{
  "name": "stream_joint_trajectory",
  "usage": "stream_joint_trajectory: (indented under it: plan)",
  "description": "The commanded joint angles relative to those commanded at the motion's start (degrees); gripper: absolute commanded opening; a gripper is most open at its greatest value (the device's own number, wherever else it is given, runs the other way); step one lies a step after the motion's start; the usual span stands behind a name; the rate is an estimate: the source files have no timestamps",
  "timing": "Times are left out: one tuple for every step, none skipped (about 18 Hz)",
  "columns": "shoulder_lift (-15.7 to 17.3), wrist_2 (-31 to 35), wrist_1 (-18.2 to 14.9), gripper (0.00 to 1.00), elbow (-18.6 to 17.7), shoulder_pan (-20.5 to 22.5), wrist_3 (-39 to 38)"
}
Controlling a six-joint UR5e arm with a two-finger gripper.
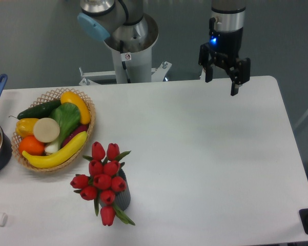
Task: Pick up the flowers from the vase
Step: 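Move the open gripper across the table toward the red tulip vase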
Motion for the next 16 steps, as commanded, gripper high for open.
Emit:
stream_joint_trajectory:
  plan:
    - [0.52, 0.00, 0.00, 1.00, -0.18, 0.00, 0.09]
    - [1.05, 0.00, -0.09, 1.00, -0.61, 0.00, 0.00]
    - [1.23, 0.17, 0.00, 1.00, -0.53, 0.09, 0.09]
    - [2.02, 0.52, -0.44, 1.00, -0.62, 0.17, 0.00]
    - [2.81, 0.53, -0.79, 1.00, -1.40, 0.18, -0.09]
    - [3.34, 0.35, -0.36, 1.00, -2.89, 0.35, -0.09]
    - [3.52, 0.09, -0.09, 1.00, -4.21, 0.61, -0.61]
    - [3.69, 0.00, -0.09, 1.00, -4.74, 0.70, -2.27]
    - [3.78, 0.00, 0.00, 1.00, -4.84, 0.53, -4.46]
    - [3.78, 0.00, 0.26, 1.00, -4.84, 0.35, -6.48]
    - [3.69, 0.00, 0.70, 1.00, -4.75, 0.18, -7.90]
    - [3.61, 0.00, 0.79, 1.00, -4.75, 0.09, -9.21]
    - [3.52, 0.00, 0.79, 1.00, -4.92, 0.00, -10.79]
    - [3.43, -0.09, 0.79, 1.00, -4.92, -0.09, -12.46]
    - [3.34, -0.87, 0.79, 1.00, -5.01, -0.09, -14.74]
    - [3.25, -2.97, 0.79, 1.00, -5.10, -0.35, -17.81]
